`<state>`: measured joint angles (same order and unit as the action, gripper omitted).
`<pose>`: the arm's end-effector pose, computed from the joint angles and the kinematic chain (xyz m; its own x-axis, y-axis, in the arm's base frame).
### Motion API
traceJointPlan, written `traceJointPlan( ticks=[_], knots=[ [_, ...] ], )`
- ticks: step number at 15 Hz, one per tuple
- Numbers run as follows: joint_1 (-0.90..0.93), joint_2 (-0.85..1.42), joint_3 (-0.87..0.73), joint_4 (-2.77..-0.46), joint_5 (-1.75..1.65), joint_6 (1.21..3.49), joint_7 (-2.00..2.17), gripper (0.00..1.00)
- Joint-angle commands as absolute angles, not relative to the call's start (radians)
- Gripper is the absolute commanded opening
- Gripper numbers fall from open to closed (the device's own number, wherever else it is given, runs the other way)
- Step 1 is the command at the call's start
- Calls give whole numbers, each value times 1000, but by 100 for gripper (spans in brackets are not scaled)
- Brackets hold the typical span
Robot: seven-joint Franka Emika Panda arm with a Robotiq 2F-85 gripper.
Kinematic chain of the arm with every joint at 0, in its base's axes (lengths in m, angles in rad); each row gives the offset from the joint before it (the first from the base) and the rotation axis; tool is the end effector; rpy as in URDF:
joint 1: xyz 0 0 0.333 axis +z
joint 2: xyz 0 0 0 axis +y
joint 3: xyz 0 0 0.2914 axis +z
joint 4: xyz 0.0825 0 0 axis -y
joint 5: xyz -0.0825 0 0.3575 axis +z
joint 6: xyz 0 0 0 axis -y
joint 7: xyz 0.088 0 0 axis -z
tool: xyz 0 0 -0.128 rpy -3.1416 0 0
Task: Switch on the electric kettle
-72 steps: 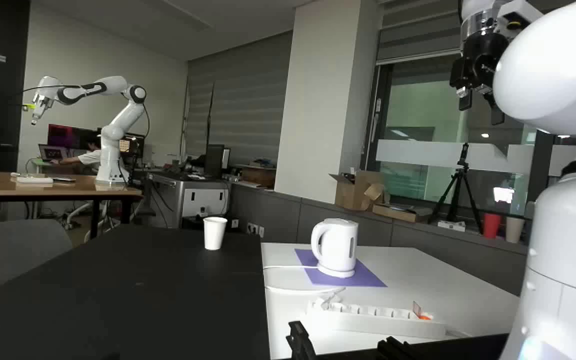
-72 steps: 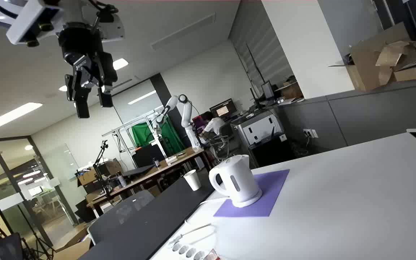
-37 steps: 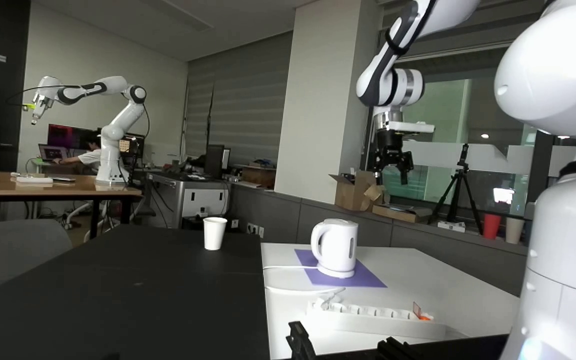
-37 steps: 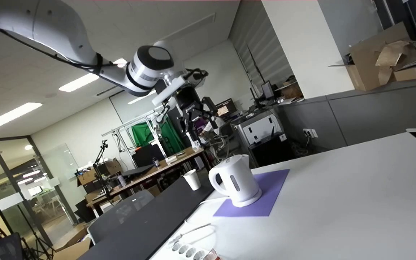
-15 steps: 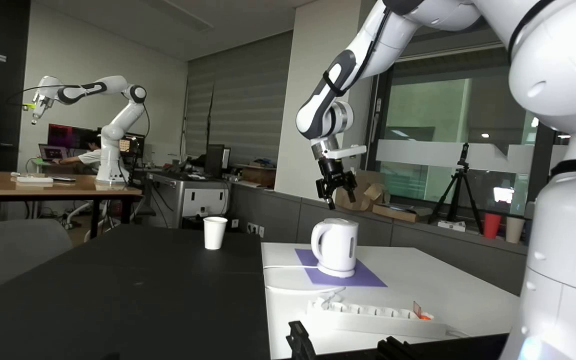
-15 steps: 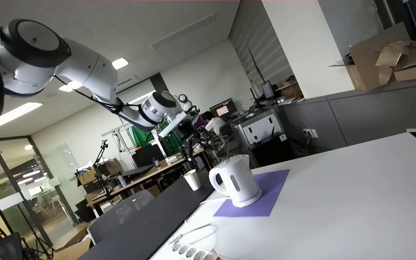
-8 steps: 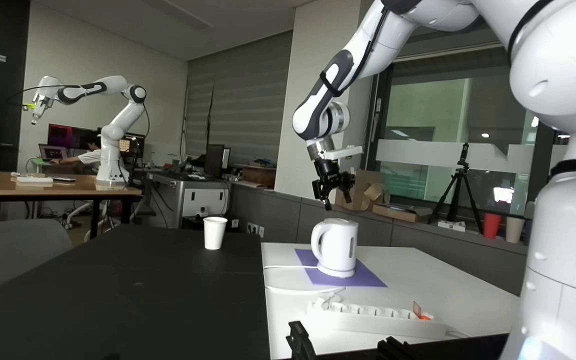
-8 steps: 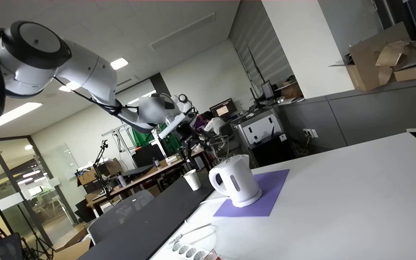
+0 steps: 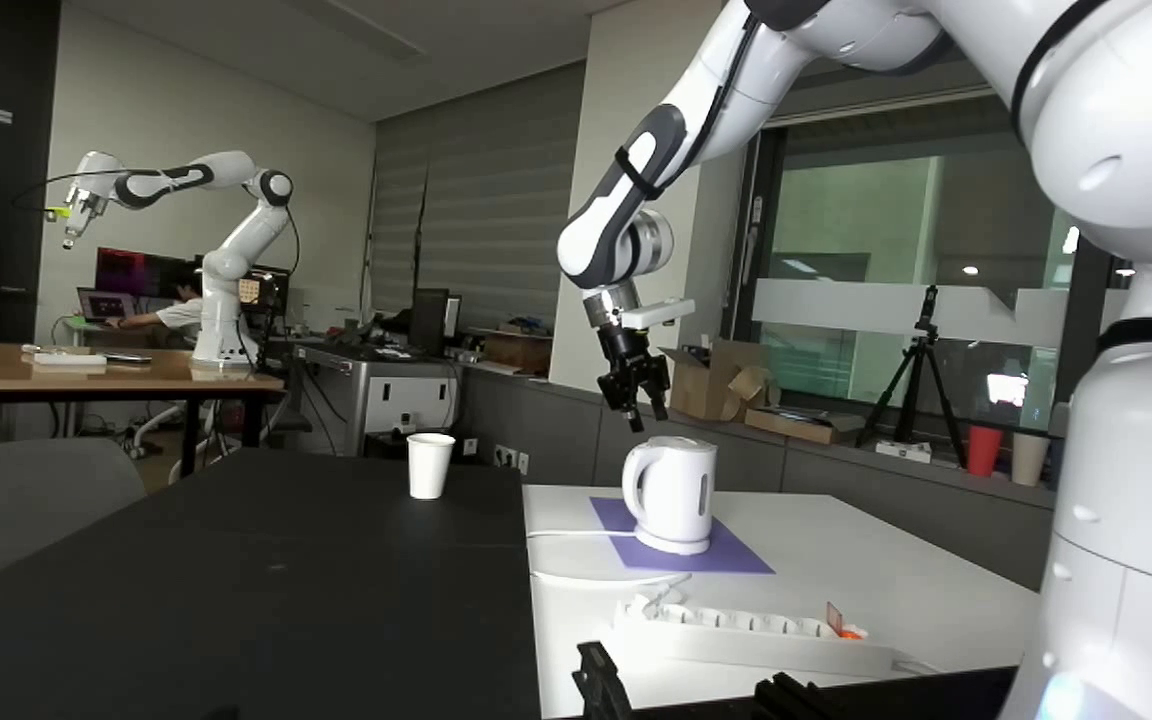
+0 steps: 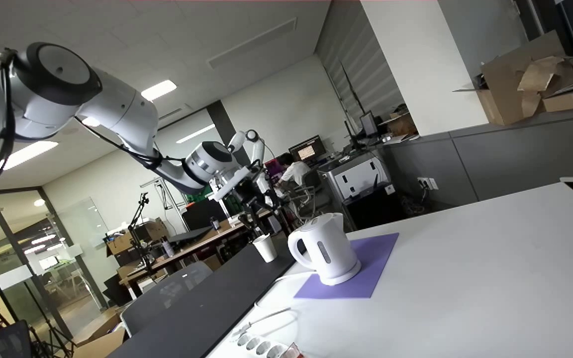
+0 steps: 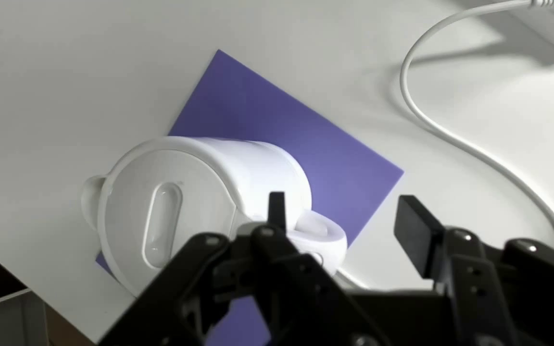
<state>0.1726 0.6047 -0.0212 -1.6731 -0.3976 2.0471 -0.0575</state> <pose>0.6162 0.0662 0.2164 0.8880 0.3686 -0.2750 0.4421 -0.8487 0.2902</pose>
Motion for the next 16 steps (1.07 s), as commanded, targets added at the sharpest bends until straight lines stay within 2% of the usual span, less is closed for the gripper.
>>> traceJointPlan(
  ticks=[1,5,6,8,9,16],
  knots=[
    [177,625,-10,-1638,-416,2038,-58,31],
    [177,630,-7,-1637,-419,2053,-58,5],
    [174,615,-1,-1666,-410,2057,-59,22],
    [174,617,-2,-1665,-412,2060,-59,7],
    [174,618,-2,-1664,-412,2060,-59,5],
    [174,620,-2,-1663,-413,2061,-59,5]
  ],
)
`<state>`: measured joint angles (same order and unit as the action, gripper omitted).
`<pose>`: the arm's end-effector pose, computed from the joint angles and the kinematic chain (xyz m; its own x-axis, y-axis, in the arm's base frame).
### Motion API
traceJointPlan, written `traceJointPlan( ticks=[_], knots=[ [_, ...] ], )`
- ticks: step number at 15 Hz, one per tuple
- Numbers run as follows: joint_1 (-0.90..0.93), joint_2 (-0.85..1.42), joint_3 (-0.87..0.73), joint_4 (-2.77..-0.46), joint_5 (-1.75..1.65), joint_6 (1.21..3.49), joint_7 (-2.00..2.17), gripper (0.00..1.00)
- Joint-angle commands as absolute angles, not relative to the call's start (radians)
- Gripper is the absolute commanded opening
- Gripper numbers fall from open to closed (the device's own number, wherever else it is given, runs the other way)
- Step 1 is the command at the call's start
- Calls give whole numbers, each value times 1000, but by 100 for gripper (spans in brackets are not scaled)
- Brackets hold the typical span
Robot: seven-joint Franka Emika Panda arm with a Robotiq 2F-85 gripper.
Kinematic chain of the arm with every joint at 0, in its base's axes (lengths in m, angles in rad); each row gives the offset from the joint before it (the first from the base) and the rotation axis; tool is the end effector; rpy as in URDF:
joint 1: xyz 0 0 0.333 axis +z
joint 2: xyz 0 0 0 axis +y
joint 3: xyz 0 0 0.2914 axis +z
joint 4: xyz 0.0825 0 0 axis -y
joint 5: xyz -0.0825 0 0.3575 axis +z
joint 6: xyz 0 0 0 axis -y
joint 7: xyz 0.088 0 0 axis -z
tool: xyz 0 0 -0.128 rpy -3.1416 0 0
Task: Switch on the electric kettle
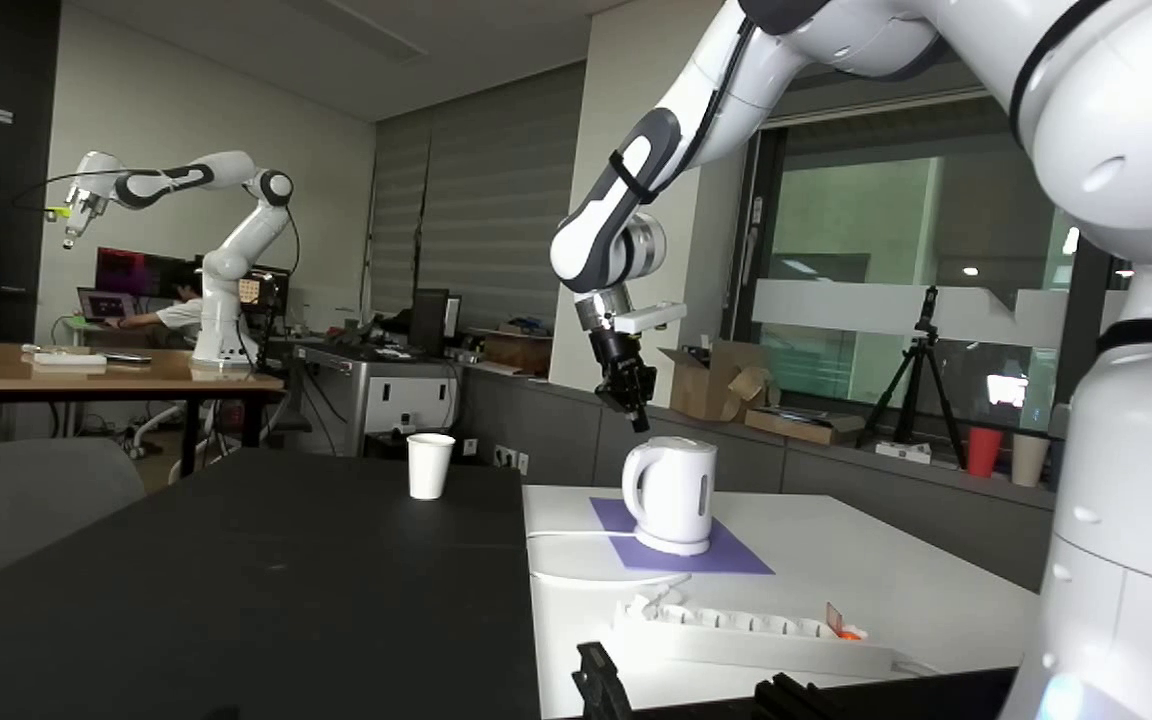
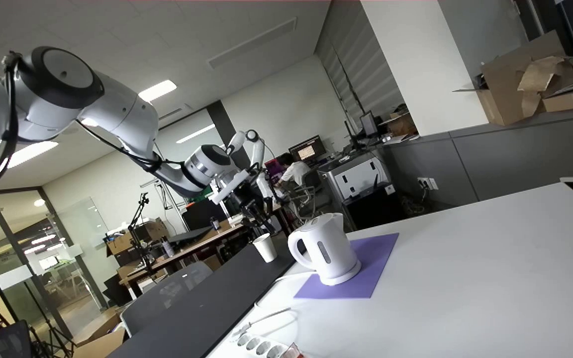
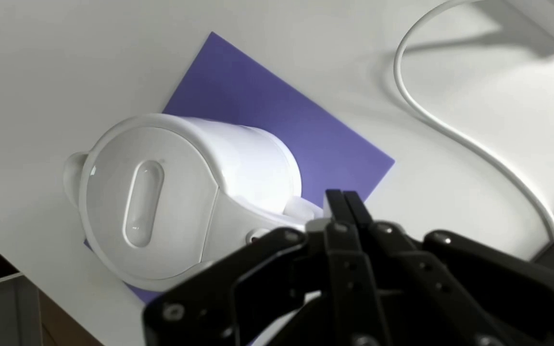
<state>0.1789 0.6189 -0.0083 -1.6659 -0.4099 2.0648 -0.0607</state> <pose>0.6180 0.0781 0.2112 0.8772 0.3991 -0.2669 0.4680 -0.8348 0.2899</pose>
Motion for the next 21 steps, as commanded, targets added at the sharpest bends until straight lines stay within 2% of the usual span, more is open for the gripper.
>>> traceJointPlan(
  ticks=[1,10,21],
  knots=[
    [174,620,-2,-1663,-413,2061,-59,1],
    [242,636,-77,-1727,-546,2246,164,0],
    [270,651,-122,-1750,-646,2290,311,0]
  ],
)
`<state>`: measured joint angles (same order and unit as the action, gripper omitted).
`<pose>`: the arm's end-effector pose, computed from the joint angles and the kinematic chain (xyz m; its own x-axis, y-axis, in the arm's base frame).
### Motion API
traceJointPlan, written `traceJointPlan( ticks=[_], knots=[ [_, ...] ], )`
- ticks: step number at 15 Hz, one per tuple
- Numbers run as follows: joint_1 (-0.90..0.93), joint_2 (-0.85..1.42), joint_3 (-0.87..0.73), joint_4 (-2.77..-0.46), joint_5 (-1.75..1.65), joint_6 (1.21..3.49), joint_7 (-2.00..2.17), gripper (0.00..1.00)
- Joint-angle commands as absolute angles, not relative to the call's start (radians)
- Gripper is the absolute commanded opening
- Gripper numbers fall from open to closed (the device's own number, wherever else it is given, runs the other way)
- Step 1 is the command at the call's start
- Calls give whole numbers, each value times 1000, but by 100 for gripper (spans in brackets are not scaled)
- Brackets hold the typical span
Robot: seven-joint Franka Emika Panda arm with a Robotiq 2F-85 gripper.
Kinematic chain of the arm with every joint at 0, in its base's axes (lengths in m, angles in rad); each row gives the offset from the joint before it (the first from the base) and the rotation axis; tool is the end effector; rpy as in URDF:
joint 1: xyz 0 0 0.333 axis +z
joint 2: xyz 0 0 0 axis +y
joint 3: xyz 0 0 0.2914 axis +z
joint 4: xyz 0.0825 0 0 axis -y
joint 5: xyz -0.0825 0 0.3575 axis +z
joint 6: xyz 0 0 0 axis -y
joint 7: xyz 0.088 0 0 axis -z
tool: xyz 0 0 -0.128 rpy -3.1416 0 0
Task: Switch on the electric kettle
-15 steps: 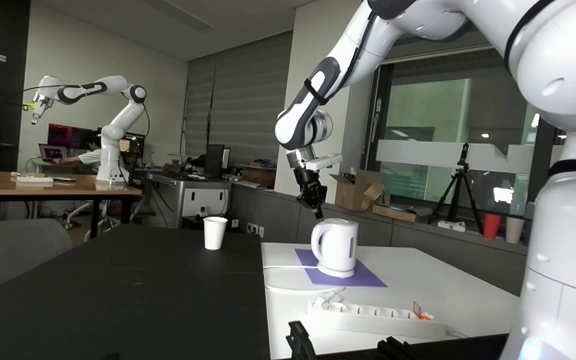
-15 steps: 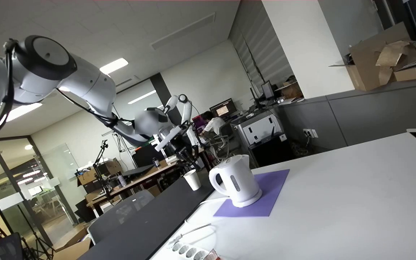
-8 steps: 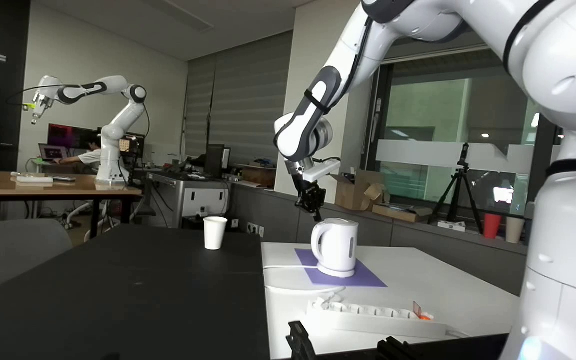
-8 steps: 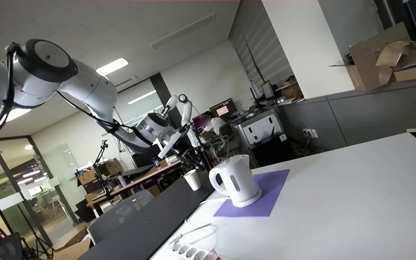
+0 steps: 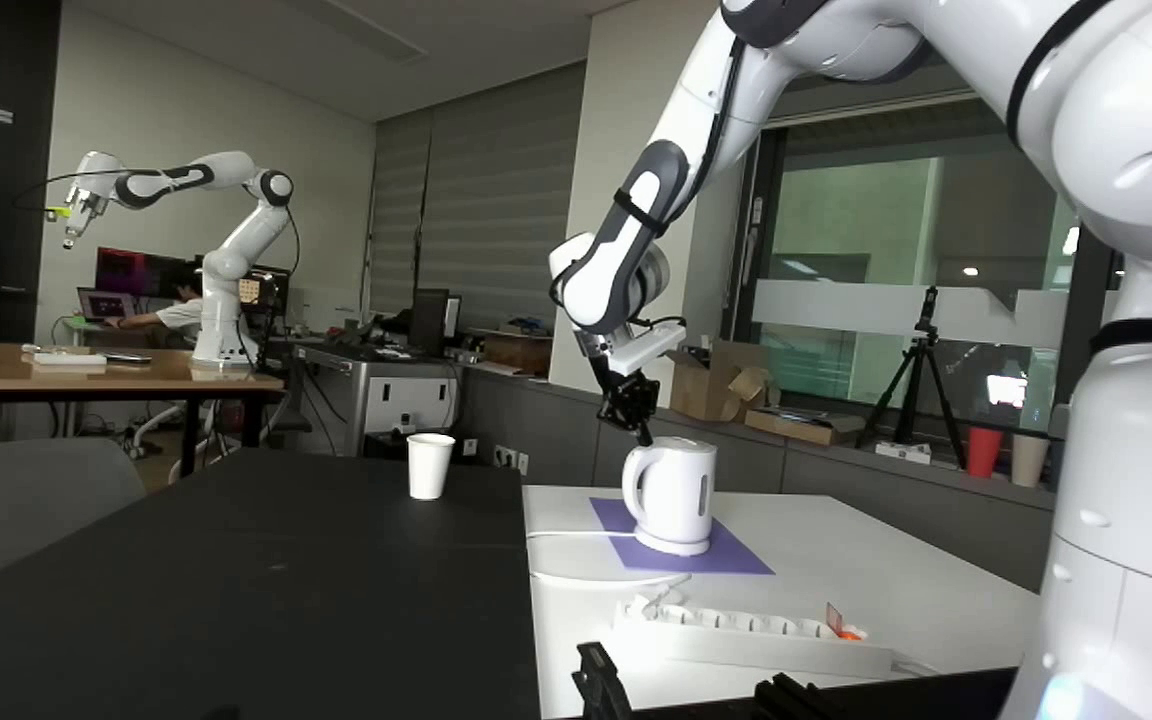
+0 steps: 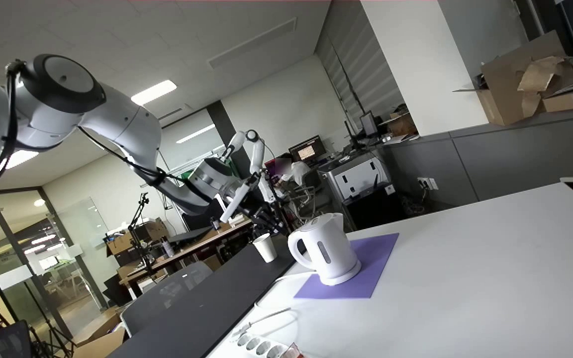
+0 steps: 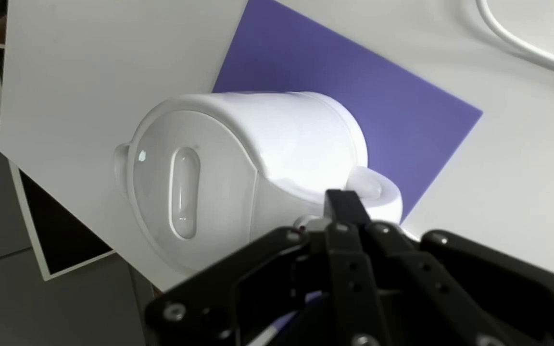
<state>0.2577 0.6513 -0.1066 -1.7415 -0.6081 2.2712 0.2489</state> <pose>0.6202 0.0743 0.1799 0.9432 0.3151 -0.1051 0.3254 -0.8129 0.4830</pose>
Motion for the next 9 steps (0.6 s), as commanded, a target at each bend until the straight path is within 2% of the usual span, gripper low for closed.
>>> traceJointPlan(
  ticks=[1,9],
  knots=[
    [270,653,-123,-1752,-653,2303,322,0],
    [271,671,-129,-1751,-692,2366,375,0]
  ],
)
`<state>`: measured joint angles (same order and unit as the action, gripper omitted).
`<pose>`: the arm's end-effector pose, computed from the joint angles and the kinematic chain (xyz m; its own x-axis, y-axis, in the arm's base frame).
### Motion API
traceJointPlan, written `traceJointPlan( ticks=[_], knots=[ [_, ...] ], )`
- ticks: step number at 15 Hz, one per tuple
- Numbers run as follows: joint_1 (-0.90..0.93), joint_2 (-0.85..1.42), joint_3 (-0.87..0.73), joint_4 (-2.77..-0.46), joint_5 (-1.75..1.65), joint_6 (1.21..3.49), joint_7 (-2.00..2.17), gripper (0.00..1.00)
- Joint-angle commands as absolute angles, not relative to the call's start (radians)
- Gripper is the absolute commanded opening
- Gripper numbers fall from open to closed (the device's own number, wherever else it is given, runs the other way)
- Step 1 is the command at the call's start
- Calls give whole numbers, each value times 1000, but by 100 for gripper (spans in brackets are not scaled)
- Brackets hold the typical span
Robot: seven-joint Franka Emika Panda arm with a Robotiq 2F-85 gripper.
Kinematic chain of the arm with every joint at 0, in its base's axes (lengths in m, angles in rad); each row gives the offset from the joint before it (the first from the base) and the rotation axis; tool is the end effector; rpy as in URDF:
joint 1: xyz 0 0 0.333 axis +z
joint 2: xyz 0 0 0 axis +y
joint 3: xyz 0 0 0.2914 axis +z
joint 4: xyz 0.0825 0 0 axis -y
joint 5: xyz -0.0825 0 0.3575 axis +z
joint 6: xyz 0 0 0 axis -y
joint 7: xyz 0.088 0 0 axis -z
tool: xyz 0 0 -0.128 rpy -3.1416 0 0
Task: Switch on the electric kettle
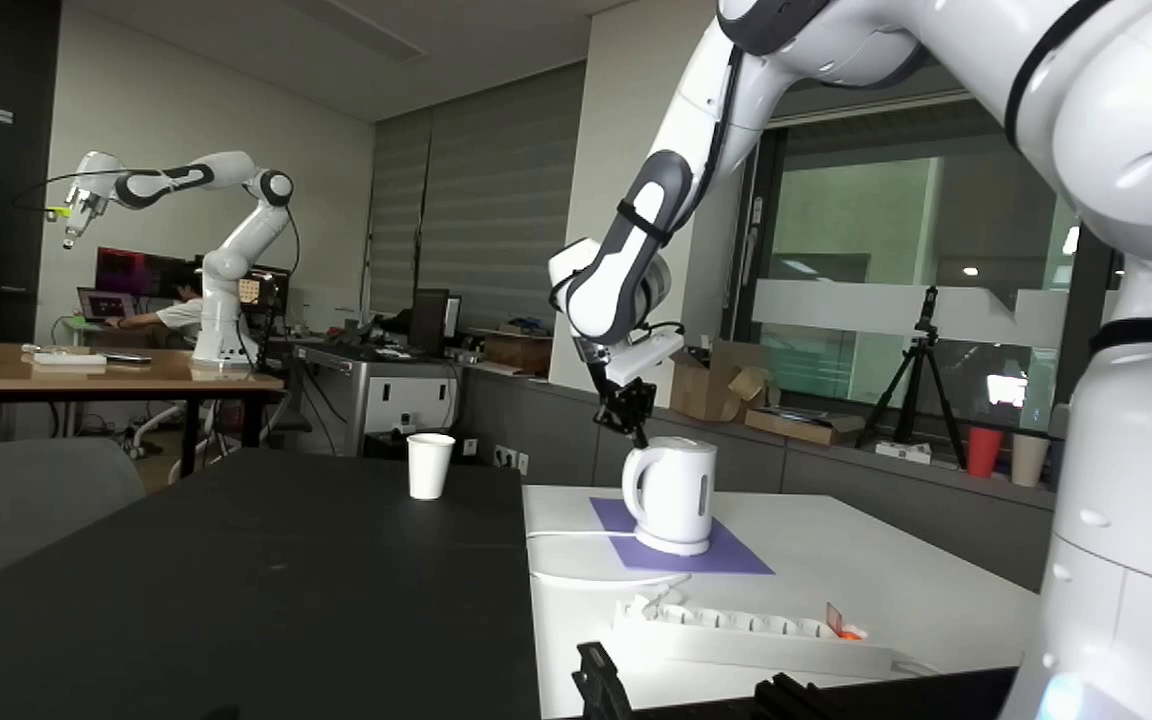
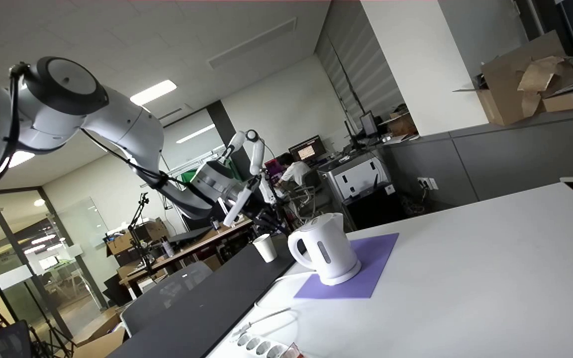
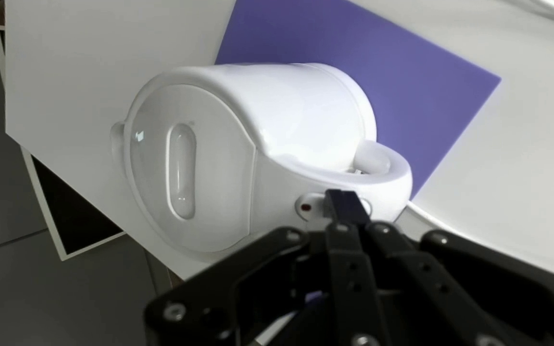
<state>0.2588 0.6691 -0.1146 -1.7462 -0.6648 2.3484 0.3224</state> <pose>0.6251 0.0764 0.1722 0.9459 0.3224 -0.0359 0.2959 -0.8119 0.5033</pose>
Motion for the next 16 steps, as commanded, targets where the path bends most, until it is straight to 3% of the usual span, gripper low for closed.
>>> traceJointPlan(
  ticks=[1,16],
  knots=[
    [270,673,-128,-1750,-692,2367,377,0],
    [326,685,-139,-1744,-788,2298,453,0]
  ],
)
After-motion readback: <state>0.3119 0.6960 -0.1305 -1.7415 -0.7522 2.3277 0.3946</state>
